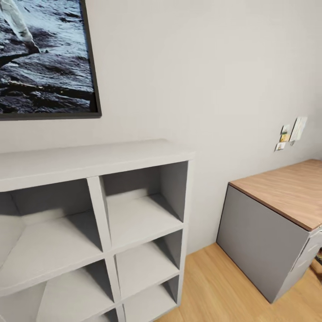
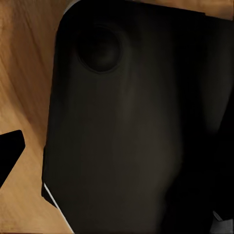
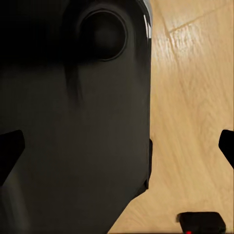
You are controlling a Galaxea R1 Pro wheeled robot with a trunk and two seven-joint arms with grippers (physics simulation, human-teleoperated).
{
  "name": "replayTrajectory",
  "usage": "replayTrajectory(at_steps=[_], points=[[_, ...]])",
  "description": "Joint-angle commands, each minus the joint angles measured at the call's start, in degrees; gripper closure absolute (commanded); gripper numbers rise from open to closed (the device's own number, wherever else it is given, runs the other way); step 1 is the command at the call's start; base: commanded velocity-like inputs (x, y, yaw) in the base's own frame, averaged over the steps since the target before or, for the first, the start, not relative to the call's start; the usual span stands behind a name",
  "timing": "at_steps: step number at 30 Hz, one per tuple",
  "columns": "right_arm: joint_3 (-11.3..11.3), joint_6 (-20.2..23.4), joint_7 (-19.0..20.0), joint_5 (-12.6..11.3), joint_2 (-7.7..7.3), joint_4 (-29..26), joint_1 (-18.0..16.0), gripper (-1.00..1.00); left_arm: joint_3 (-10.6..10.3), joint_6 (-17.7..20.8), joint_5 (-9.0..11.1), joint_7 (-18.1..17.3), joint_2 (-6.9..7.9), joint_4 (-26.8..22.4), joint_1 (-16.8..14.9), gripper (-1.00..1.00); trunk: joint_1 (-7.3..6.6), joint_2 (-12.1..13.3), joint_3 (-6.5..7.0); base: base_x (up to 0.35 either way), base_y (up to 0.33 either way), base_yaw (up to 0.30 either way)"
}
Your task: Attach the digital camera to the camera tripod in the bedroom.
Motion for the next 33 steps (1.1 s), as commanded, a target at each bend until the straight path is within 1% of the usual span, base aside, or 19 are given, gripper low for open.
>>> replayTrajectory(at_steps=[1, 5, 11, 14, 20, 27, 33], points=[[-0.1, -0.2, 0.0, -0.1, 0.01, 0.1, 0.0, -1.00, 0.1, 0.0, 1.0, -0.1, 0.01, -0.1, 0.0, -1.00, 0.00, 0.0, -0.01, -0.014, 0.006, -0.287], [-0.2, -0.2, 0.0, -0.1, -0.04, 0.1, 0.0, -1.00, -0.2, -0.1, 1.4, -0.1, 0.21, -0.2, 0.0, -1.00, 0.00, 0.0, 0.06, -0.007, 0.003, -0.287], [-0.3, -0.3, 0.0, -0.2, 0.10, 0.1, 0.0, -1.00, -0.4, -0.1, 1.5, 0.0, 1.52, -0.4, 0.0, -1.00, 0.00, 0.0, 0.09, -0.002, 0.001, -0.288], [-0.3, -0.3, 0.0, -0.2, 0.10, 0.1, 0.0, -1.00, -0.4, -0.1, 1.5, 0.0, 1.82, -0.4, 0.0, -1.00, 0.00, 0.0, 0.09, 0.000, 0.000, -0.293], [-0.5, -0.4, 0.1, -0.3, 0.06, 0.1, 0.0, -1.00, -0.4, -0.1, 1.5, 0.0, 1.97, -0.3, 0.0, -1.00, 0.00, 0.0, 0.09, 0.000, 0.000, -0.295], [-0.6, -0.3, 0.3, -1.9, -0.03, 0.1, 0.0, -1.00, -0.5, -0.1, 1.5, 0.0, 1.94, -0.4, 0.0, -1.00, 0.00, 0.0, 0.09, 0.000, 0.000, -0.296], [-0.6, -0.3, 0.5, -2.6, -0.12, 0.1, 0.0, -1.00, -0.5, -0.1, 1.5, 0.0, 1.99, -0.3, 0.0, -1.00, 0.00, 0.0, 0.11, 0.000, 0.000, -0.296]])
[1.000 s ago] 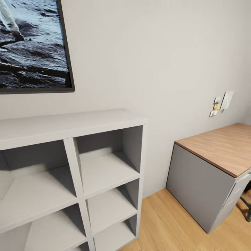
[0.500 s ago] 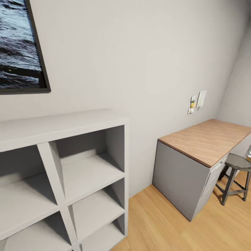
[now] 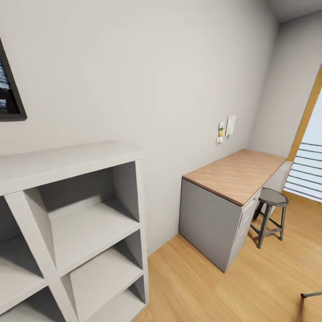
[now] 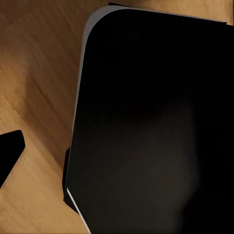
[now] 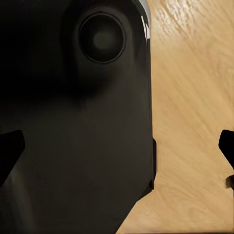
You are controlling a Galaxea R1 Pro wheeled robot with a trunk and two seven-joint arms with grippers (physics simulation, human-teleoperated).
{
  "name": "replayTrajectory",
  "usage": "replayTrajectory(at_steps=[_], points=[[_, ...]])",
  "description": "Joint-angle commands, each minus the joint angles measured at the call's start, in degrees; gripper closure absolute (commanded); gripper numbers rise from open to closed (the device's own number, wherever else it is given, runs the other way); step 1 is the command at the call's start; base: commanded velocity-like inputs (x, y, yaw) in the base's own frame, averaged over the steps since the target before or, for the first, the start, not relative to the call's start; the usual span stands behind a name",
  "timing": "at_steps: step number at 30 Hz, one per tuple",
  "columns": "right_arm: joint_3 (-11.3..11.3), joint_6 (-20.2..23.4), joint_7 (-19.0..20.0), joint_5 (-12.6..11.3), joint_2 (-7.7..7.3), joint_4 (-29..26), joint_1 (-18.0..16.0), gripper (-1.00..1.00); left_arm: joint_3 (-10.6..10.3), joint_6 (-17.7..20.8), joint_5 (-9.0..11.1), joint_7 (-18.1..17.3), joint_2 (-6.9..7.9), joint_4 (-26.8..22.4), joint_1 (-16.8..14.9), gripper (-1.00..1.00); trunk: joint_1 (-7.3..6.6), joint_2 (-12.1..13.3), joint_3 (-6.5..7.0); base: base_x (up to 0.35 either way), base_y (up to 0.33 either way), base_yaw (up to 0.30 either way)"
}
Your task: Attach the digital camera to the camera tripod in the bedroom.
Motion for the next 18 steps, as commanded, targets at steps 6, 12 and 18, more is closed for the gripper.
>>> replayTrajectory(at_steps=[6, 12, 18], points=[[-0.2, -0.3, 0.2, -0.6, -0.06, 0.1, 0.0, -1.00, 0.2, 0.0, 0.3, -0.1, 0.06, -0.1, 0.0, -1.00, 0.00, 0.0, 0.06, 0.000, 0.000, -0.296], [-0.2, -0.3, 0.2, -0.6, -0.04, 0.1, 0.0, -1.00, 0.2, 0.0, 0.4, -0.1, 0.01, -0.1, 0.0, -1.00, 0.00, 0.0, 0.18, 0.000, 0.000, -0.296], [-0.2, -0.2, 0.3, -0.7, -0.04, 0.1, 0.0, -1.00, 0.2, 0.0, 0.4, -0.1, 0.00, -0.1, 0.0, -1.00, 0.00, 0.0, 0.28, 0.000, 0.000, -0.296]])
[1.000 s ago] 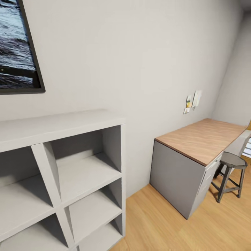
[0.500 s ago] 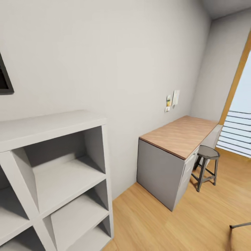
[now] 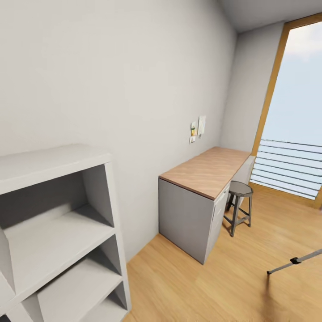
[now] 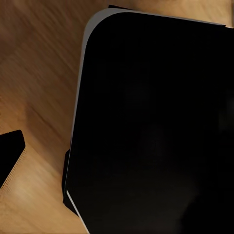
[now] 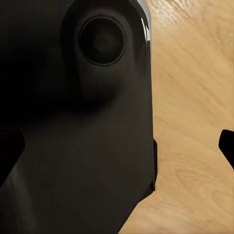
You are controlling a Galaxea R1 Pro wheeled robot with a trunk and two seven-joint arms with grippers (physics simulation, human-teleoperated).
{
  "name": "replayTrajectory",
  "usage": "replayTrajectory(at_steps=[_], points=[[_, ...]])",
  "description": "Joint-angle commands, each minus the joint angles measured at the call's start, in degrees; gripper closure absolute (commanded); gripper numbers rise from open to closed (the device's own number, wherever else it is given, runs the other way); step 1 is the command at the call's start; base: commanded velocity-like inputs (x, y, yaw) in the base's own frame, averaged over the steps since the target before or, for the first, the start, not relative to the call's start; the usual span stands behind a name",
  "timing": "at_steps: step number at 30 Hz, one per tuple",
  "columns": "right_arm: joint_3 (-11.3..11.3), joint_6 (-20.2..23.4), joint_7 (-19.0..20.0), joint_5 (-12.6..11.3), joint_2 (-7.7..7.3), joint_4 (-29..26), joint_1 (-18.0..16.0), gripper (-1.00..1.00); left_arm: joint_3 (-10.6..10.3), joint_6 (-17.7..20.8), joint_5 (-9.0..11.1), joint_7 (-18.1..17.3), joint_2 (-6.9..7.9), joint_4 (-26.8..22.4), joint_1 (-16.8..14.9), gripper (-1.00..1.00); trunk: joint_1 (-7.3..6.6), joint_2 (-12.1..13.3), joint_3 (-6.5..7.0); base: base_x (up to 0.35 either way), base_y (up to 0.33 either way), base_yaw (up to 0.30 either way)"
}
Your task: Attach the digital camera to the camera tripod in the bedroom.
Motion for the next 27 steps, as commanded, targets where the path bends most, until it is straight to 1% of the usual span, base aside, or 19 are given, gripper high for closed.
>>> replayTrajectory(at_steps=[1, 27], points=[[-0.1, -0.2, 0.1, -0.4, 0.02, 0.1, 0.0, -1.00, 0.2, 0.0, 0.3, -0.1, 0.00, -0.1, 0.0, -1.00, 0.00, 0.0, -0.02, 0.000, 0.000, -0.296], [0.0, -0.2, 0.1, -0.3, 0.17, 0.1, 0.0, -1.00, 0.1, -0.1, 0.3, -0.1, 0.00, -0.1, 0.0, -1.00, 0.00, 0.0, 0.01, 0.000, 0.000, -0.296]])
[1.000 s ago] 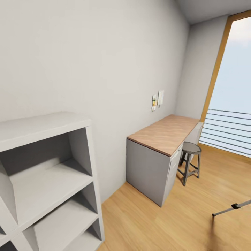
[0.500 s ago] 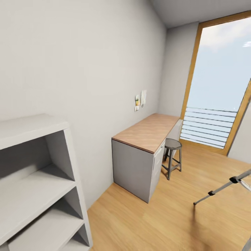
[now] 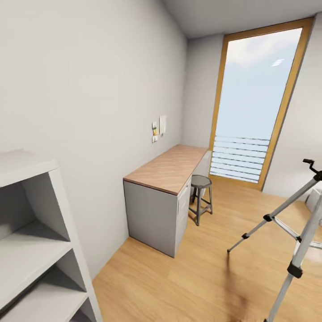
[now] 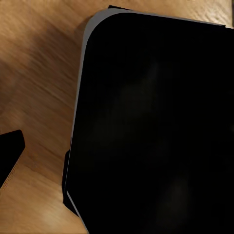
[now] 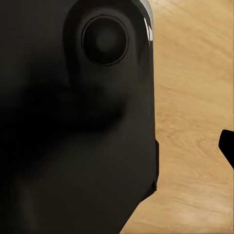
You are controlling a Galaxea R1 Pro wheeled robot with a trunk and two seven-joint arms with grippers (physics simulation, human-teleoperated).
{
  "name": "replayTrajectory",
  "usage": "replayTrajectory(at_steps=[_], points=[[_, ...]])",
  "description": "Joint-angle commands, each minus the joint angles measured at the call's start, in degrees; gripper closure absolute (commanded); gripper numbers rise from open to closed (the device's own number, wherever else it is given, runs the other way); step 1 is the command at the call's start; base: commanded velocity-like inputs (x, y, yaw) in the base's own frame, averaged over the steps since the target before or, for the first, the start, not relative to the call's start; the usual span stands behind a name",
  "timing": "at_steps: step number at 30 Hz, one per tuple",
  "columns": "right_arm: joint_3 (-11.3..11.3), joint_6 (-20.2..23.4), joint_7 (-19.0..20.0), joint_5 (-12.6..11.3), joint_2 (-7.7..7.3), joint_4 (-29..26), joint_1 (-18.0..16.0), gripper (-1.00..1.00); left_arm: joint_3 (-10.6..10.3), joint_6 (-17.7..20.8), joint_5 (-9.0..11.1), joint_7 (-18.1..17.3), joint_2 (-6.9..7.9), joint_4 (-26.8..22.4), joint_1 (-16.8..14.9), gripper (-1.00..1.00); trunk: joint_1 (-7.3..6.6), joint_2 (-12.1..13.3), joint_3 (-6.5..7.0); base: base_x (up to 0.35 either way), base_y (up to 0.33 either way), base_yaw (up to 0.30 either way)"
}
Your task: Attach the digital camera to the camera tripod in the bedroom.
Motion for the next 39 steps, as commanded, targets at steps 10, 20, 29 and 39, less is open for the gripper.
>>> replayTrajectory(at_steps=[10, 20, 29, 39], points=[[-0.1, -0.3, 0.1, -0.4, 0.00, 0.1, 0.0, -1.00, 0.2, 0.0, 0.3, -0.1, 0.03, -0.1, 0.0, -1.00, 0.00, 0.0, -0.03, 0.000, 0.000, -0.296], [-0.1, -0.3, 0.1, -0.4, 0.00, 0.1, 0.0, -1.00, 0.2, 0.0, 0.3, -0.1, 0.00, -0.1, 0.0, -1.00, 0.00, 0.0, -0.03, 0.000, 0.000, -0.296], [-0.1, -0.3, 0.1, -0.4, 0.00, 0.1, 0.0, -1.00, 0.2, 0.0, 0.4, -0.1, -0.01, -0.1, 0.0, -1.00, 0.00, 0.0, -0.03, 0.000, 0.000, -0.296], [0.2, -0.3, 0.1, 0.2, 0.00, 0.0, 0.0, -1.00, 0.6, 0.0, 0.7, -0.1, -0.94, -0.3, 0.0, -1.00, 0.00, 0.0, -0.03, 0.000, 0.000, -0.296]])
